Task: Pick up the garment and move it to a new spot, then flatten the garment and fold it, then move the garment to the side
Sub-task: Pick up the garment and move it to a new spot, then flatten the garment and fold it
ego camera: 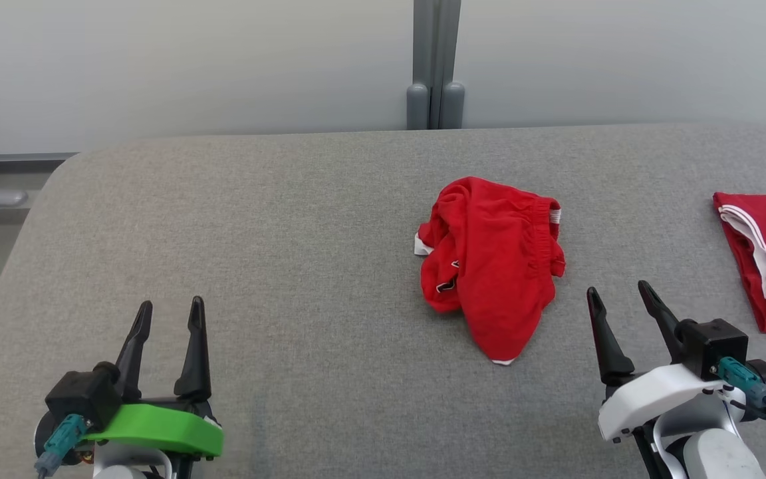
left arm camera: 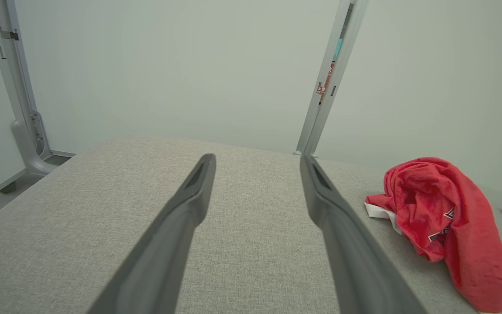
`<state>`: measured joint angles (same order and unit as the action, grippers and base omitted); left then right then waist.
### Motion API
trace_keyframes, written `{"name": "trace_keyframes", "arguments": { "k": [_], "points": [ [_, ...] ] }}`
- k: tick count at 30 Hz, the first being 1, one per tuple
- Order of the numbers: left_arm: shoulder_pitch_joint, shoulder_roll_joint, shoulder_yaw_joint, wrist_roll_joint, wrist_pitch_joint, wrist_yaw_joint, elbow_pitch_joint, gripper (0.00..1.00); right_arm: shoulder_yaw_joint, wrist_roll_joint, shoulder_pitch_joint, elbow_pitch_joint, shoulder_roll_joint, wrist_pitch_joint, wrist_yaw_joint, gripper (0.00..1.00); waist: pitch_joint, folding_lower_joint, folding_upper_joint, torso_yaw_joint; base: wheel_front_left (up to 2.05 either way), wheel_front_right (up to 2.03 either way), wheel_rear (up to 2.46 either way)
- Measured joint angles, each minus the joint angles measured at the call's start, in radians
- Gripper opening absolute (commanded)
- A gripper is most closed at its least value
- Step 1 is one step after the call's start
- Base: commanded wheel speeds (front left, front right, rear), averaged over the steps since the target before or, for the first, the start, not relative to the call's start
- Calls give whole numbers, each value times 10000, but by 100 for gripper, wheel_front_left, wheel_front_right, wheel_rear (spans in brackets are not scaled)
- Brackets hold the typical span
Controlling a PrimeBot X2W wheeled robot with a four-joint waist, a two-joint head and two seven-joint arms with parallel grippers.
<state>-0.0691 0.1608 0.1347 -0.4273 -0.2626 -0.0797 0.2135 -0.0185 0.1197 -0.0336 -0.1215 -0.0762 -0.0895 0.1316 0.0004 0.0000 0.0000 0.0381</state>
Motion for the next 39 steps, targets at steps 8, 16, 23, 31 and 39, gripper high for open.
{"name": "trace_keyframes", "arguments": {
  "k": [8,16,23,31,39],
  "points": [
    [139,-234,-157,150,0,-100,33,100,2,-8,14,-2,15,6,0,100,85,0,0,-206,0,0,0],
    [149,-401,-215,324,0,-174,27,100,-153,-54,-27,-42,10,132,0,100,164,0,0,-174,0,0,0],
    [90,-466,-207,514,0,-268,-104,100,-786,575,-1355,-993,-531,961,-2,100,462,0,0,-145,0,0,0],
    [-244,-568,-50,604,0,-384,-148,100,-1515,1540,-3743,-3020,-1020,1473,-4,100,957,0,0,60,0,0,0],
    [-531,-606,125,677,0,-447,-90,100,-1720,3053,-5433,-5503,-995,2368,-6,100,1254,0,0,391,0,0,0]
  ]
}}
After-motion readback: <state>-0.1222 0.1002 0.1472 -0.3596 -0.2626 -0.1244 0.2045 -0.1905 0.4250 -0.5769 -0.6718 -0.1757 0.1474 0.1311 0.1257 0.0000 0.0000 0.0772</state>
